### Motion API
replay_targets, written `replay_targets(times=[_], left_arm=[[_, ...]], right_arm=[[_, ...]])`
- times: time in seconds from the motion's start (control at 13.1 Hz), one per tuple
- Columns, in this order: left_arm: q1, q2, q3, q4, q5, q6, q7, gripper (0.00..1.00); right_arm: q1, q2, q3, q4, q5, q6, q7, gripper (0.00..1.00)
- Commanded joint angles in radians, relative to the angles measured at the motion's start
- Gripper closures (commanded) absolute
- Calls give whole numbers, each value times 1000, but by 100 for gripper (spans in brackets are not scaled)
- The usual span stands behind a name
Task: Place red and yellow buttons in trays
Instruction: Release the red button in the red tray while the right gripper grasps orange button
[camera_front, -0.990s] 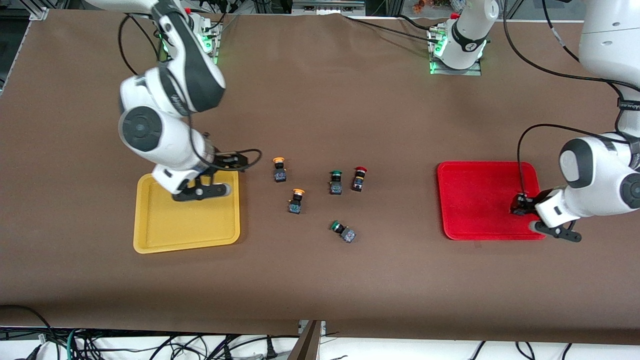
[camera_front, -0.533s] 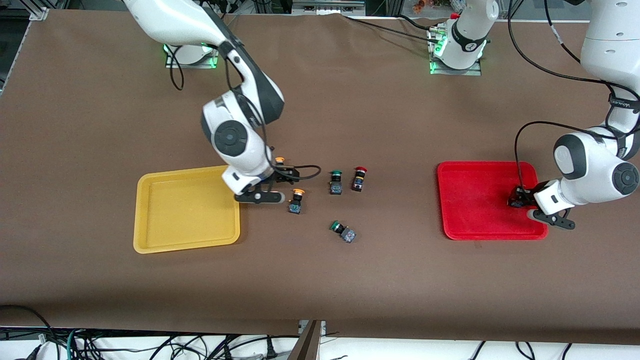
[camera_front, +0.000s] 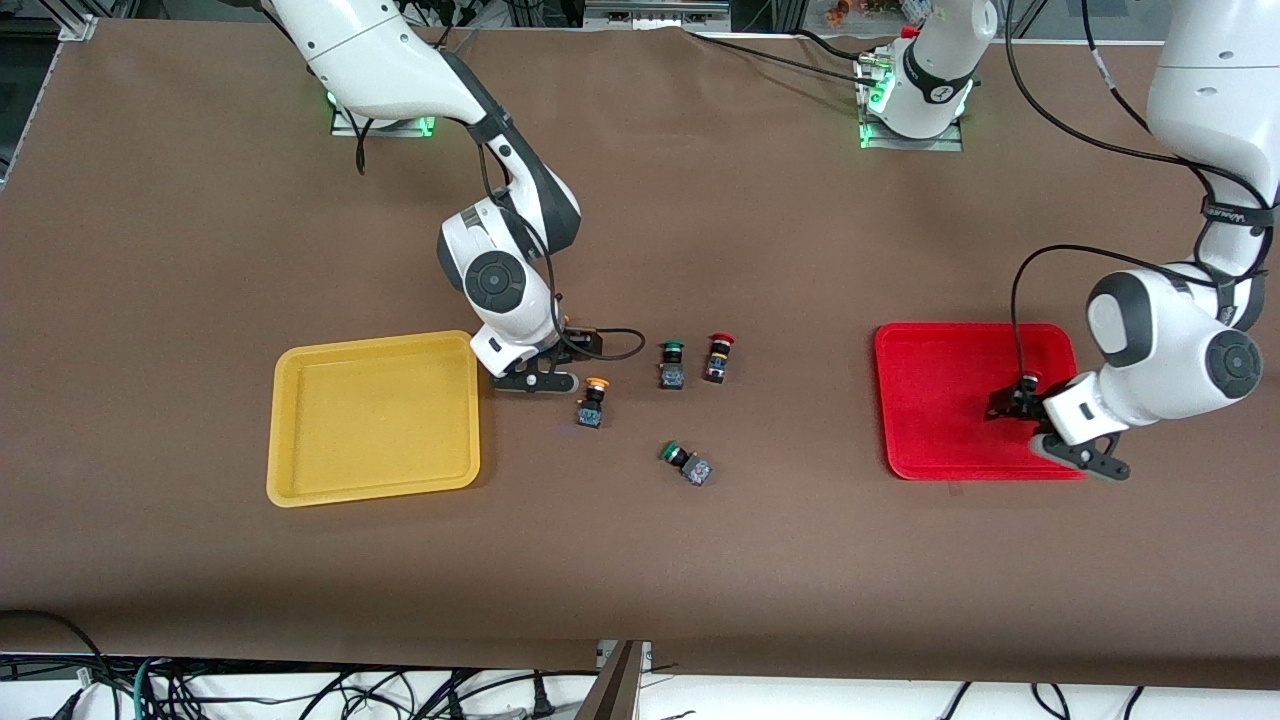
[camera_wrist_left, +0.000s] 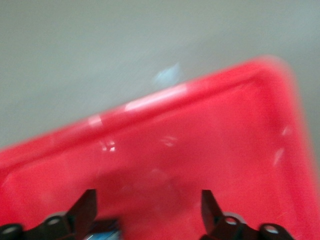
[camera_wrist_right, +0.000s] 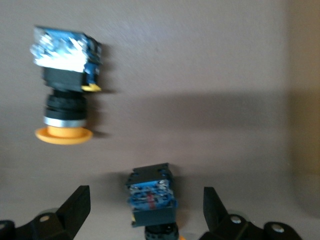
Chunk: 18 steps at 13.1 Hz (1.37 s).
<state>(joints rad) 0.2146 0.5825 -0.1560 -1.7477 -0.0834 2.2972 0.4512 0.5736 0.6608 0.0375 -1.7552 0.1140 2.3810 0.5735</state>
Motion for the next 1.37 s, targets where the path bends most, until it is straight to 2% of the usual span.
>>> replay_targets(times=[0.0,0.15,0.3,0.46,0.69,0.91,1.07,1.29], left_arm=[[-125,31,-7,66,-25,-22,-139,0],[-216,83,-8,115,-36,-13,-198,0],[-288,109,-8,146,-39,-13,-287,0],[-368,112,-7,146,-39,-12,-400,0],[-475,118,-7,148,-32,-12,-575,0],[-537,126,-4,158,-27,-10,-652,0],[-566,134,-4,160,-27,-10,-689,0],[-604,158,1,165,-24,-4,-737,0]], right_arm=[[5,-52,1,-79,4,24,14,2],[5,-52,1,-84,6,24,14,9],[5,-50,1,-84,6,26,16,22],[5,-50,1,-84,7,26,16,34],[5,-50,1,-78,9,23,14,46],[2,-66,-7,-73,9,14,-4,54],[-11,-84,-14,-69,7,-8,-33,54],[-34,-93,-59,-37,9,-100,-144,54]])
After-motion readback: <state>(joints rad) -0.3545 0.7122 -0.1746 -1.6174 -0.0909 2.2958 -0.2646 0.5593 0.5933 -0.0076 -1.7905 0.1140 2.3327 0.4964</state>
